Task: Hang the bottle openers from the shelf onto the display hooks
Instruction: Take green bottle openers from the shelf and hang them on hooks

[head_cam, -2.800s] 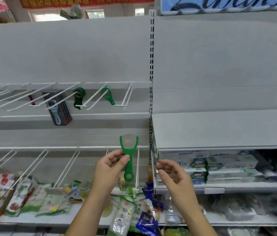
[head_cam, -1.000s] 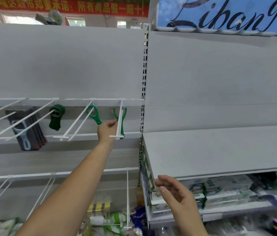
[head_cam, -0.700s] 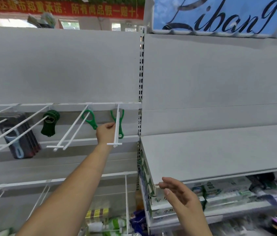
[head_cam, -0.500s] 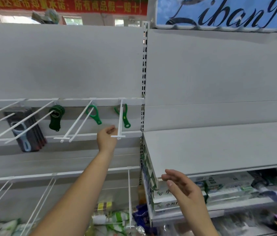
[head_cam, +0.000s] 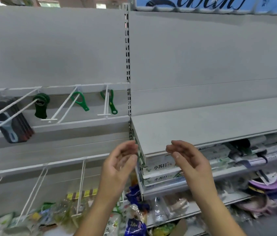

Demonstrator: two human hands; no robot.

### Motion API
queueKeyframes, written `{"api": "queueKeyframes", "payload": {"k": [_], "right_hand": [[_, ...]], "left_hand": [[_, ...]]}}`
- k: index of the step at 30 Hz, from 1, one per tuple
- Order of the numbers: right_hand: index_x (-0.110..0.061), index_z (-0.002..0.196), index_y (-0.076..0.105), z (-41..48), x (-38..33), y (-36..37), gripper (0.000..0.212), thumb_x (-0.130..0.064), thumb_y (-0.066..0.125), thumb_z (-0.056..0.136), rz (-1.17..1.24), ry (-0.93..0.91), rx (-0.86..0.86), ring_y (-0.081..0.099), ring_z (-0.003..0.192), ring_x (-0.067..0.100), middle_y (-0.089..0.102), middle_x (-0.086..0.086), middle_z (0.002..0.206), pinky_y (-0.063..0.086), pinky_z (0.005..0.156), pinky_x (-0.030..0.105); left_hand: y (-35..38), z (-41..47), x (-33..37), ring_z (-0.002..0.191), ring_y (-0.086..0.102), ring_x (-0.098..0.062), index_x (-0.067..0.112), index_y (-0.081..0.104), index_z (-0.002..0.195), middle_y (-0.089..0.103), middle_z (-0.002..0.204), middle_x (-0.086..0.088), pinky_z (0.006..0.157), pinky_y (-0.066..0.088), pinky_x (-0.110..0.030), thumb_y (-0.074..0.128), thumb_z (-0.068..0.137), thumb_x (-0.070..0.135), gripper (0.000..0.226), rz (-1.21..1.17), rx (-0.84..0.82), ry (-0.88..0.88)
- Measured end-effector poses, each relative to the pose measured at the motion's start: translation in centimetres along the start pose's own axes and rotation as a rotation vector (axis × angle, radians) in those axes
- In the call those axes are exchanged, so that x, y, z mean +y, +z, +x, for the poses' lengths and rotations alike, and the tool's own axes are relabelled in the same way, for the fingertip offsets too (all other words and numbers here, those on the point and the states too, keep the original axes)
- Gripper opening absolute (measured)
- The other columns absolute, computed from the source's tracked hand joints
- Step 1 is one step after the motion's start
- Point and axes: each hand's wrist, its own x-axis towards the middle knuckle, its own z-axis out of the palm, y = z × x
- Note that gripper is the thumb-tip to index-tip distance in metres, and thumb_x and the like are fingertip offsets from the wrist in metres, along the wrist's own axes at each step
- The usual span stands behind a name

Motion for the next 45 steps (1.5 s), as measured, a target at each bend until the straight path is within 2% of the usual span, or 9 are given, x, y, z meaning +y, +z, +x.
{"api": "queueKeyframes", "payload": {"k": [5, 11, 15, 20, 24, 27, 30, 36, 45], "right_hand": [[-0.016, 0.116, 0.067, -2.3, -0.6, -5.3, 0.026, -0.005, 0.062, 0.093, -0.034, -0.013, 0.108, 0.069, 0.107, 0.016, 0.075, 0.002, 0.110, 0.054, 0.087, 0.020], [-0.017, 0.115, 0.068, -4.8, -2.8, -16.0, 0.025, -0.007, 0.063, 0.093, -0.065, -0.027, 0.261, 0.069, 0.106, 0.014, 0.075, 0.001, 0.108, 0.053, 0.086, 0.020], [-0.018, 0.119, 0.067, -6.7, -4.7, -25.5, 0.026, -0.016, 0.068, 0.092, -0.108, -0.062, 0.343, 0.068, 0.109, 0.013, 0.074, 0.001, 0.111, 0.054, 0.090, 0.023], [-0.022, 0.116, 0.068, -8.8, -6.5, -38.5, 0.025, -0.015, 0.068, 0.093, -0.178, -0.079, 0.445, 0.068, 0.110, 0.016, 0.073, 0.001, 0.110, 0.053, 0.089, 0.022], [-0.021, 0.118, 0.067, -10.1, -7.4, -47.0, 0.027, -0.010, 0.066, 0.093, -0.227, -0.078, 0.532, 0.067, 0.110, 0.015, 0.073, 0.000, 0.110, 0.053, 0.091, 0.023], [-0.022, 0.118, 0.066, -10.1, -7.3, -51.3, 0.028, -0.020, 0.069, 0.091, -0.243, -0.095, 0.589, 0.067, 0.110, 0.015, 0.073, -0.001, 0.110, 0.053, 0.096, 0.027], [-0.024, 0.118, 0.067, -9.2, -6.5, -56.1, 0.033, -0.030, 0.069, 0.085, -0.276, -0.103, 0.646, 0.067, 0.110, 0.015, 0.073, -0.002, 0.111, 0.054, 0.097, 0.030], [-0.022, 0.118, 0.067, -4.3, -4.5, -65.7, 0.030, -0.023, 0.067, 0.087, -0.337, -0.084, 0.706, 0.067, 0.110, 0.016, 0.073, 0.000, 0.111, 0.053, 0.097, 0.032], [-0.021, 0.120, 0.067, 7.0, -4.2, -79.1, 0.028, -0.014, 0.069, 0.093, -0.402, -0.023, 0.729, 0.067, 0.108, 0.014, 0.073, -0.002, 0.110, 0.054, 0.098, 0.033]], "left_hand": [[5.5, -0.7, -1.1, 0.119, 0.062, -0.011, 0.029, 0.059, 0.131, 0.068, 0.121, 0.010, 0.103, 0.050, -0.026, 0.069, 0.080, 0.042, 0.054, -0.007, -0.156, 0.021], [17.0, -2.3, -0.9, 0.121, 0.062, -0.011, 0.032, 0.063, 0.127, 0.068, 0.123, 0.010, 0.109, 0.047, -0.040, 0.068, 0.079, 0.045, 0.050, -0.024, -0.331, 0.002], [27.6, -3.6, 0.0, 0.120, 0.063, -0.013, 0.030, 0.064, 0.125, 0.069, 0.123, 0.007, 0.105, 0.047, -0.036, 0.066, 0.079, 0.043, 0.048, -0.058, -0.403, 0.042], [41.1, -5.6, 1.2, 0.118, 0.064, -0.010, 0.025, 0.064, 0.125, 0.070, 0.121, 0.005, 0.096, 0.048, -0.016, 0.068, 0.083, 0.033, 0.043, -0.113, -0.499, 0.088], [50.1, -6.6, 1.8, 0.118, 0.064, -0.009, 0.023, 0.063, 0.126, 0.070, 0.121, 0.006, 0.098, 0.050, -0.019, 0.064, 0.086, 0.020, 0.040, -0.132, -0.597, 0.094], [55.1, -6.3, 1.6, 0.117, 0.064, -0.008, 0.025, 0.064, 0.125, 0.070, 0.120, 0.007, 0.100, 0.052, -0.025, 0.065, 0.086, 0.021, 0.039, -0.149, -0.646, 0.087], [60.9, -5.2, 0.5, 0.119, 0.064, -0.012, 0.028, 0.064, 0.125, 0.070, 0.122, 0.005, 0.104, 0.049, -0.033, 0.066, 0.086, 0.023, 0.039, -0.153, -0.696, 0.089], [72.3, -0.8, -2.7, 0.119, 0.064, -0.012, 0.028, 0.064, 0.125, 0.070, 0.122, 0.007, 0.105, 0.049, -0.038, 0.066, 0.078, 0.041, 0.049, -0.210, -0.743, 0.071], [88.4, 8.5, -4.7, 0.118, 0.064, -0.010, 0.028, 0.064, 0.125, 0.070, 0.121, 0.008, 0.107, 0.048, -0.036, 0.067, 0.084, 0.032, 0.040, -0.230, -0.798, 0.039]]}}
